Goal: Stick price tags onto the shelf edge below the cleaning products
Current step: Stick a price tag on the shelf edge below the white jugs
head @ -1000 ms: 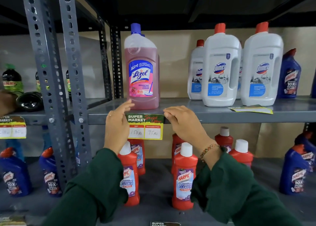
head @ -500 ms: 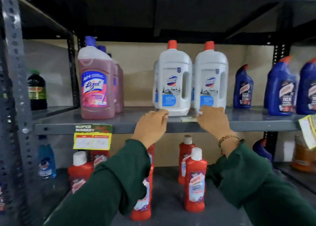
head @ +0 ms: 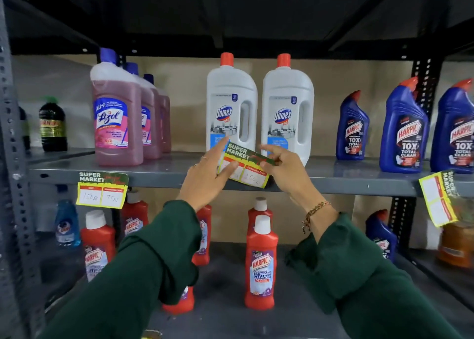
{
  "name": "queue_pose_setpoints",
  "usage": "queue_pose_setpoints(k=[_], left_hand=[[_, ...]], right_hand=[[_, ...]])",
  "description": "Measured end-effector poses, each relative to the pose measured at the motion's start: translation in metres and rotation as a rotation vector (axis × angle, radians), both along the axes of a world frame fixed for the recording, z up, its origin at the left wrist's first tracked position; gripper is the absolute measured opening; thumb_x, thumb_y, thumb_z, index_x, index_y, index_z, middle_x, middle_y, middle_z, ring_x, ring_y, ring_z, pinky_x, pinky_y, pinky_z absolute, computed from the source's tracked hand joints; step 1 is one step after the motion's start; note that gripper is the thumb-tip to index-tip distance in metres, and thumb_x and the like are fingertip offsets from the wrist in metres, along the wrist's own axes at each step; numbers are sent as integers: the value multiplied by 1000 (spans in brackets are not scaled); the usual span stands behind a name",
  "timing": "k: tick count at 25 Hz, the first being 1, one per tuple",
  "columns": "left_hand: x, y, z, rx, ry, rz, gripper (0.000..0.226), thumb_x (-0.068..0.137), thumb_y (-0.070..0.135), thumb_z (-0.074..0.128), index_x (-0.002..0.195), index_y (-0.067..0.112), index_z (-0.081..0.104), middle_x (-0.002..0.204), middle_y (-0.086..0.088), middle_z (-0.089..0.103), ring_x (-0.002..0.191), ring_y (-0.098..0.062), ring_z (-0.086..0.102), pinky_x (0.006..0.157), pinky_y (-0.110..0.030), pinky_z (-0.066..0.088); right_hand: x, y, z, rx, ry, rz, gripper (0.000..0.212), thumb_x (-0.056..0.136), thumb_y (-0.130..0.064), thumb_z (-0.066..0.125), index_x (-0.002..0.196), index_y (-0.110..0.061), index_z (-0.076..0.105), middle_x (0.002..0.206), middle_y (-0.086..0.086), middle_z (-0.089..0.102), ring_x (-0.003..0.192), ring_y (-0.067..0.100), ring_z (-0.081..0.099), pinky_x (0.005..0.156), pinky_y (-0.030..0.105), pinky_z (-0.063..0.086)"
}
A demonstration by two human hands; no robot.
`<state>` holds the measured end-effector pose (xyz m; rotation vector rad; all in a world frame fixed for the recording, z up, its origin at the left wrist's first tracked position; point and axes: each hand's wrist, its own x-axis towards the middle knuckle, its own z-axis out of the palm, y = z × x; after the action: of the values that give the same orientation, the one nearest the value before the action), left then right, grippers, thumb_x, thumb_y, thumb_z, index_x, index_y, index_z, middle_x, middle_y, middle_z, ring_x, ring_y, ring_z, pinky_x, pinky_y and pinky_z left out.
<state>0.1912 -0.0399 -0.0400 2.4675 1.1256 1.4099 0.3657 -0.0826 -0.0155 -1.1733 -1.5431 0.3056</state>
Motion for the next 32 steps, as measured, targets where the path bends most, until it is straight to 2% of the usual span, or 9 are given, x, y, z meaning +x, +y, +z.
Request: queue_pose_setpoints(k=[3, 6, 8, 13, 18, 24, 27, 30, 32], left_hand=[[1, -11, 4, 33, 54, -10, 22, 91, 25, 53, 111, 21, 60, 134, -6, 53, 124, -16, 43, 100, -31, 31], [1, -16, 2, -10, 173, 57, 13, 90, 22, 55, 89, 19, 67, 125, -5, 61, 118, -17, 49, 105, -42, 22], [1, -16, -3, -28, 240, 81, 13, 89, 22, 56, 84, 17, 67, 129, -3, 57, 120, -16, 45, 109, -46, 12], [-1, -13, -10, 35, 141, 110, 17, 80, 29, 67, 66, 20, 63, 122, 0, 61, 107, -20, 47, 96, -41, 37], [3, -6, -13, 101, 108, 137, 21, 82, 26, 65, 63, 20, 58, 116, -1, 65, 101, -22, 51, 91, -38, 38], [8, 2, -10, 115, -43, 125, 17, 84, 24, 62, 70, 15, 62, 91, -3, 72, 78, -9, 58, 68, 0, 33], [9, 2, -16, 167, -86, 127, 16, 83, 26, 63, 76, 12, 62, 83, -1, 70, 75, -10, 57, 67, -9, 40], [10, 1, -22, 204, -147, 134, 15, 84, 26, 63, 86, 12, 60, 78, -2, 66, 78, -17, 55, 66, -21, 42], [13, 5, -26, 251, -113, 159, 17, 85, 27, 62, 95, 13, 63, 87, -6, 70, 85, -23, 59, 79, -28, 40]], right_hand=[[12, -11, -11, 90, -300, 7, 25, 86, -5, 56, 109, -13, 63, 104, 13, 61, 94, 19, 53, 80, 15, 43], [16, -15, -31, 245, -535, -116, 17, 85, -13, 60, 99, -9, 67, 95, 14, 62, 86, 23, 56, 78, 28, 46], [16, -14, -42, 297, -578, -170, 16, 82, -18, 64, 91, -6, 69, 97, 12, 58, 85, 20, 55, 74, 26, 43], [8, -3, -51, 366, -606, -299, 15, 75, -18, 70, 74, -3, 69, 91, 12, 57, 79, 21, 56, 60, 27, 45], [1, 4, -46, 353, -539, -344, 17, 72, -17, 71, 69, -1, 67, 86, 12, 57, 74, 20, 52, 59, 29, 42], [3, 7, -34, 318, -406, -310, 14, 75, -14, 70, 72, -1, 68, 84, 13, 59, 66, 14, 49, 54, 15, 34], [6, 2, -33, 271, -437, -282, 15, 77, -15, 70, 77, -1, 67, 87, 12, 59, 71, 13, 49, 57, 10, 32], [3, -3, -33, 231, -439, -313, 19, 76, -18, 71, 83, -3, 63, 98, 11, 56, 81, 15, 50, 68, 24, 46], [0, -2, -32, 243, -433, -363, 35, 74, -27, 71, 99, -8, 57, 110, 10, 55, 99, 20, 50, 85, 35, 49]])
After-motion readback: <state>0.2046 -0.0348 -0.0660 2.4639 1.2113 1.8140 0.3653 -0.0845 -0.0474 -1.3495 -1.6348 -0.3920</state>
